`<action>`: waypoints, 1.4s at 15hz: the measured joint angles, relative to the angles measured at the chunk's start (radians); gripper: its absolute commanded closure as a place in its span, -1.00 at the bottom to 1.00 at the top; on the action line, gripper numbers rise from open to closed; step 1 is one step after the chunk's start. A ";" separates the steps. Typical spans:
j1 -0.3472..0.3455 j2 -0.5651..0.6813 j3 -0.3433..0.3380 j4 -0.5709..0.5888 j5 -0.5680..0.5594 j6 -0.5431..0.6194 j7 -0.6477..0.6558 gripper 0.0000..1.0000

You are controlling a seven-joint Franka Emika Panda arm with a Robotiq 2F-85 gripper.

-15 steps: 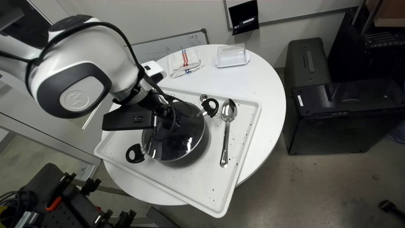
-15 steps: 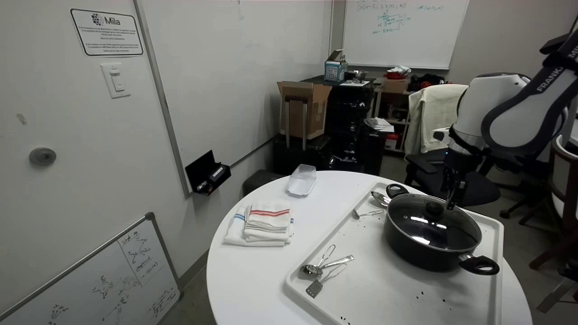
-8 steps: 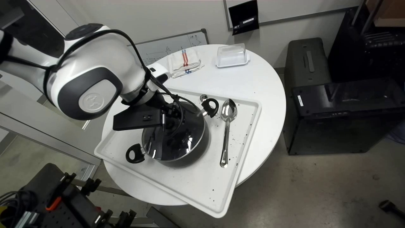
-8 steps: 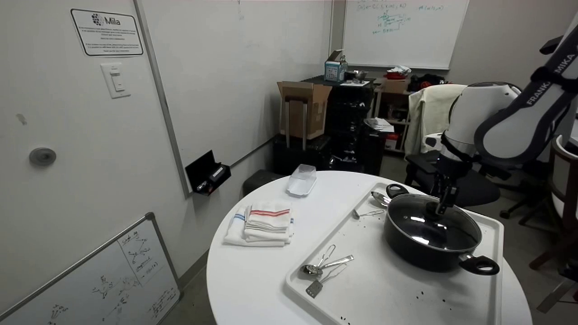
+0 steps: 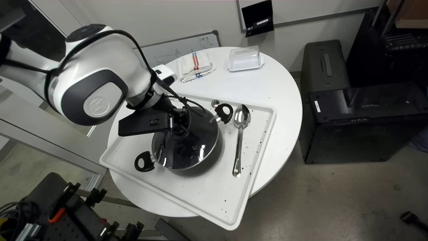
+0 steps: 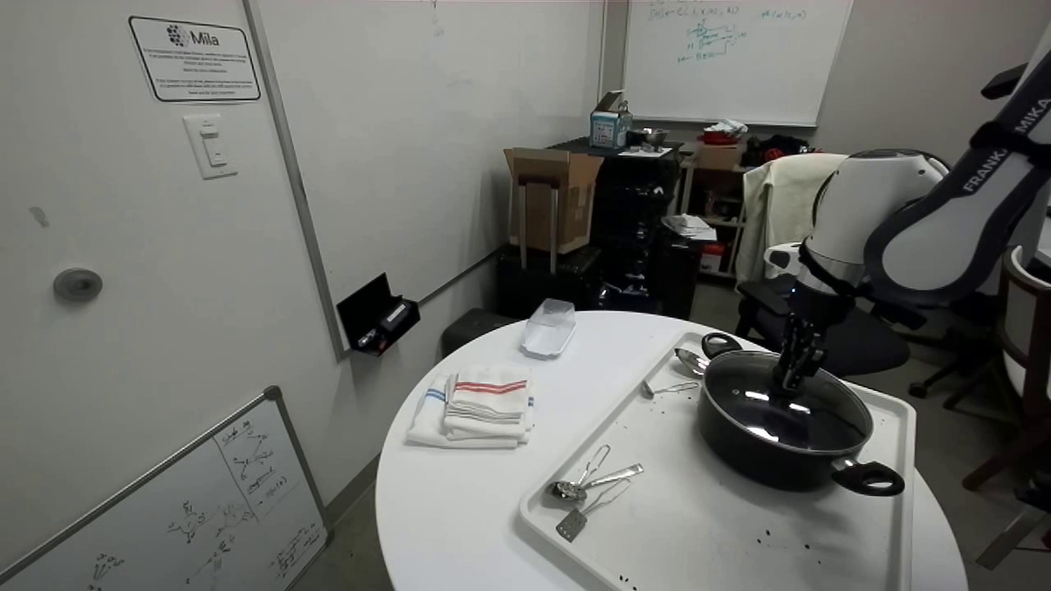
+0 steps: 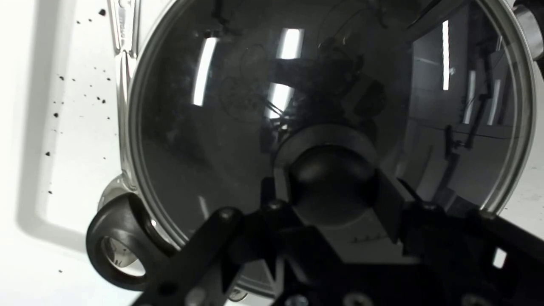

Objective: Remove the glass lid from the black pot and put it on the tray

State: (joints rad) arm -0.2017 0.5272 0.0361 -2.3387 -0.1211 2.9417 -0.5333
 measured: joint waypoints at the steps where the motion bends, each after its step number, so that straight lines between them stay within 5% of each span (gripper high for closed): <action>1: -0.005 0.000 0.003 0.000 -0.001 0.000 0.000 0.50; 14: -0.089 -0.071 0.075 -0.040 -0.001 0.000 -0.001 0.50; 21: -0.067 -0.143 0.100 -0.103 -0.004 0.000 -0.001 0.50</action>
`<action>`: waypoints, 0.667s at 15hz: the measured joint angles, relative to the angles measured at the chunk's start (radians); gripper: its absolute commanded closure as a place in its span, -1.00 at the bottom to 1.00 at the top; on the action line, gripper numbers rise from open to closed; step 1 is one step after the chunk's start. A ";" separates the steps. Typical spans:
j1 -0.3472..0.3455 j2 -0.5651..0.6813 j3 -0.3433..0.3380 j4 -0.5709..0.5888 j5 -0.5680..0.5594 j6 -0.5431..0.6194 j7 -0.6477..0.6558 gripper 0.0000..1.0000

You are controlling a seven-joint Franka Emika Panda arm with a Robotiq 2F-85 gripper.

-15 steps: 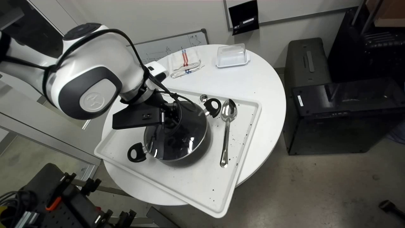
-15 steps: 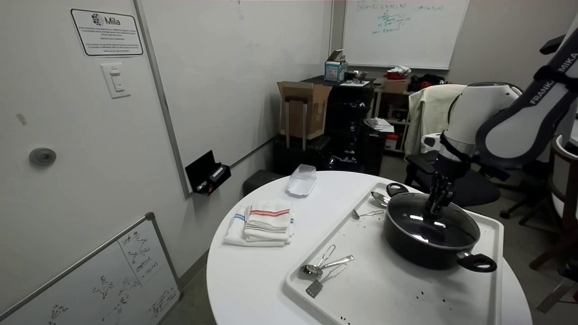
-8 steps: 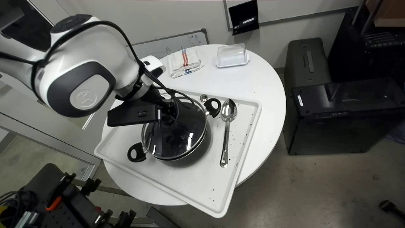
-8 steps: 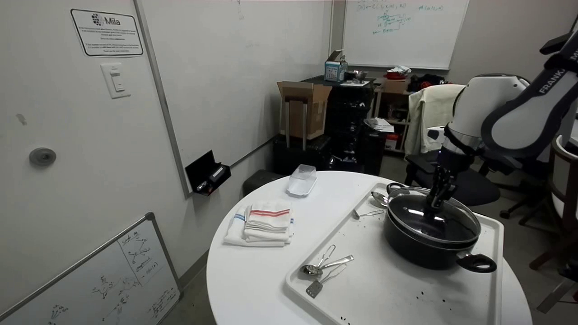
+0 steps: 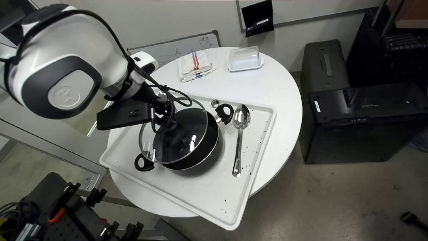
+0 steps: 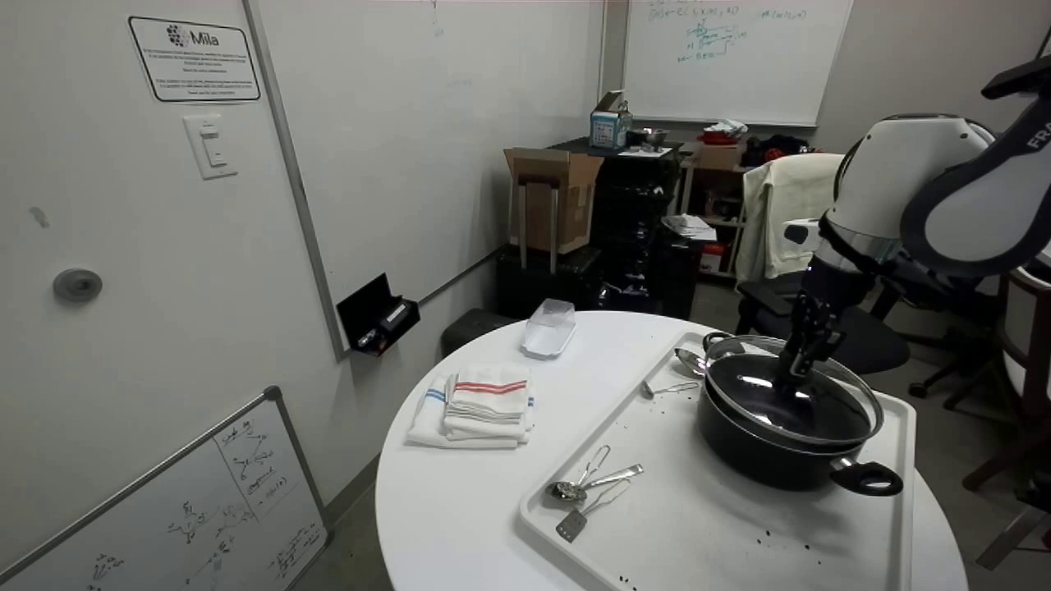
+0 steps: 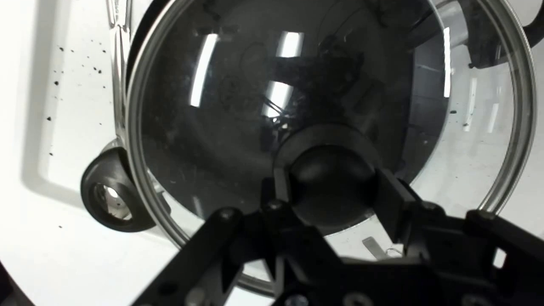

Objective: Remove the glass lid from the black pot and put it on the tray

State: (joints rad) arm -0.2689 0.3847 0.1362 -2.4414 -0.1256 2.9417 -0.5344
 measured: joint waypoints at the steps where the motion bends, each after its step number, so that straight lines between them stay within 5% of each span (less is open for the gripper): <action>1: 0.013 -0.003 0.001 -0.007 -0.004 0.000 0.000 0.50; 10: 0.254 -0.008 -0.021 -0.038 -0.142 0.000 0.084 0.50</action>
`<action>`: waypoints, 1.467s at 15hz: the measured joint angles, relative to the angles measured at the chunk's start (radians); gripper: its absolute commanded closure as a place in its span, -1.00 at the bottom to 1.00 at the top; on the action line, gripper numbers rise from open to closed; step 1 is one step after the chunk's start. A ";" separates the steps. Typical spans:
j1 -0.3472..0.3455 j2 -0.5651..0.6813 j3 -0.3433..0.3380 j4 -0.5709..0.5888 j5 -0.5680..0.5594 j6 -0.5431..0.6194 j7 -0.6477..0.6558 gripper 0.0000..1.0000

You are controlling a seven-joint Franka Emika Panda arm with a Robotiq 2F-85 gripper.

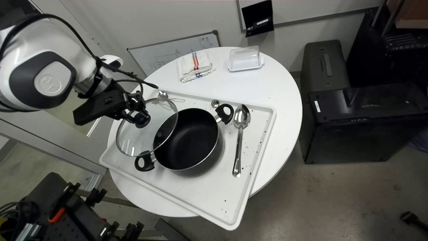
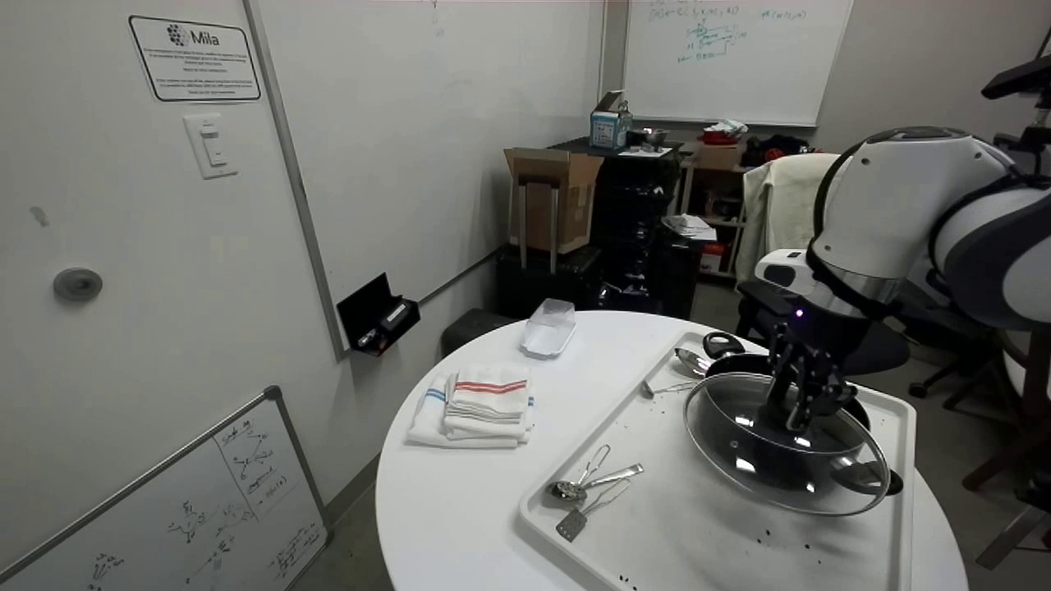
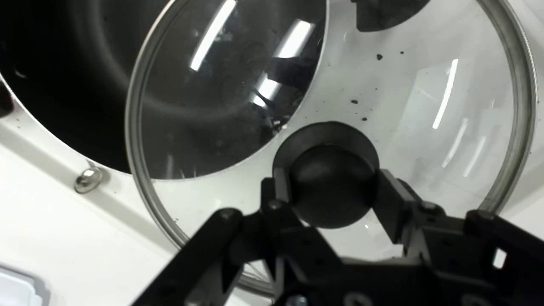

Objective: Remove the glass lid from the black pot and put it on the tray

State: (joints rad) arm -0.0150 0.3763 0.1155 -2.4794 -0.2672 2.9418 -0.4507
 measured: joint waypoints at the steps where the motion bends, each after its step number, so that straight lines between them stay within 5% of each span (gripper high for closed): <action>1: 0.039 0.001 -0.010 0.000 -0.024 0.000 0.022 0.50; 7: 0.269 0.038 -0.094 0.023 -0.147 0.000 0.159 0.50; 11: 0.357 0.112 -0.135 0.068 -0.167 0.018 0.193 0.50; 22: 0.401 0.352 -0.179 0.184 -0.163 0.213 0.195 0.50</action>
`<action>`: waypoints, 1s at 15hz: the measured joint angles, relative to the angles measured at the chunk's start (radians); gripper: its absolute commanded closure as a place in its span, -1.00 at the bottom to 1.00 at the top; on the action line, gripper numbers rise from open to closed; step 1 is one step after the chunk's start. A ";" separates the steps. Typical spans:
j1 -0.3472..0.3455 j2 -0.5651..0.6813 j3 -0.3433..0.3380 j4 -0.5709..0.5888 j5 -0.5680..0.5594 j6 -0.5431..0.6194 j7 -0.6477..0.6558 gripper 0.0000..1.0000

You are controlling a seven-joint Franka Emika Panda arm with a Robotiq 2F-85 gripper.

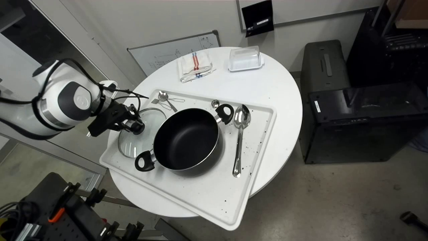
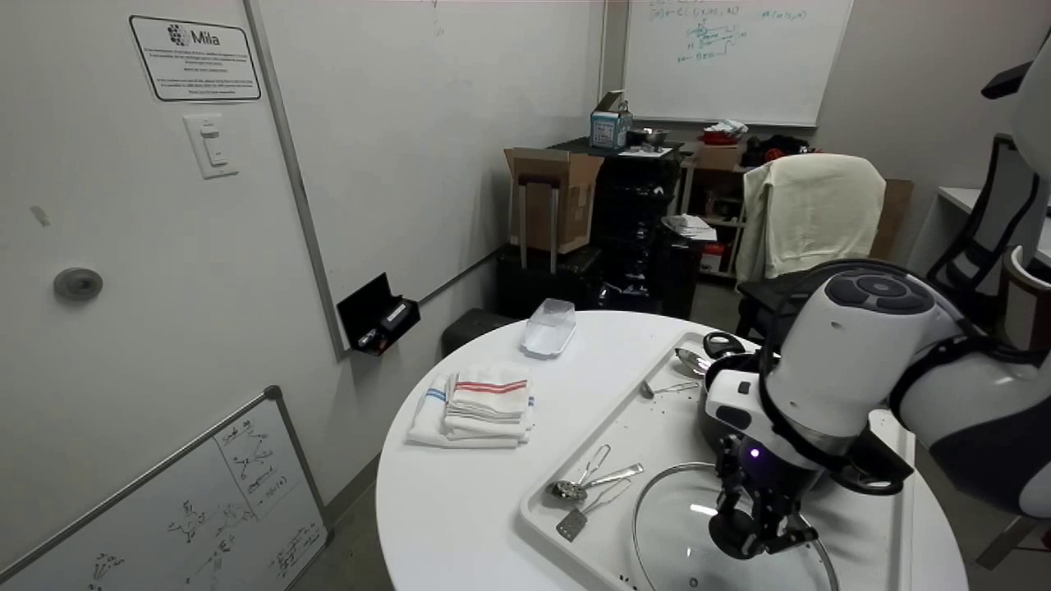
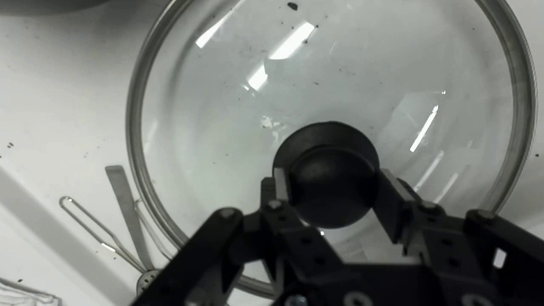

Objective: Remove the glass lid from the black pot and put it on the tray

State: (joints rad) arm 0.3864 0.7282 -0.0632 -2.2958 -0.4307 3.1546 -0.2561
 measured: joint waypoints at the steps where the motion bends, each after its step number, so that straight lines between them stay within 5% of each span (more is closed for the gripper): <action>1: 0.000 0.020 -0.004 0.010 0.002 0.014 0.000 0.50; 8: -0.005 0.073 -0.018 0.033 0.007 0.066 -0.001 0.43; 9: -0.005 0.073 -0.018 0.032 0.007 0.068 -0.001 -0.43; 15: -0.020 0.069 -0.011 0.025 0.007 0.096 -0.003 -1.00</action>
State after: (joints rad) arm 0.3667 0.7972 -0.0741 -2.2705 -0.4241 3.2510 -0.2593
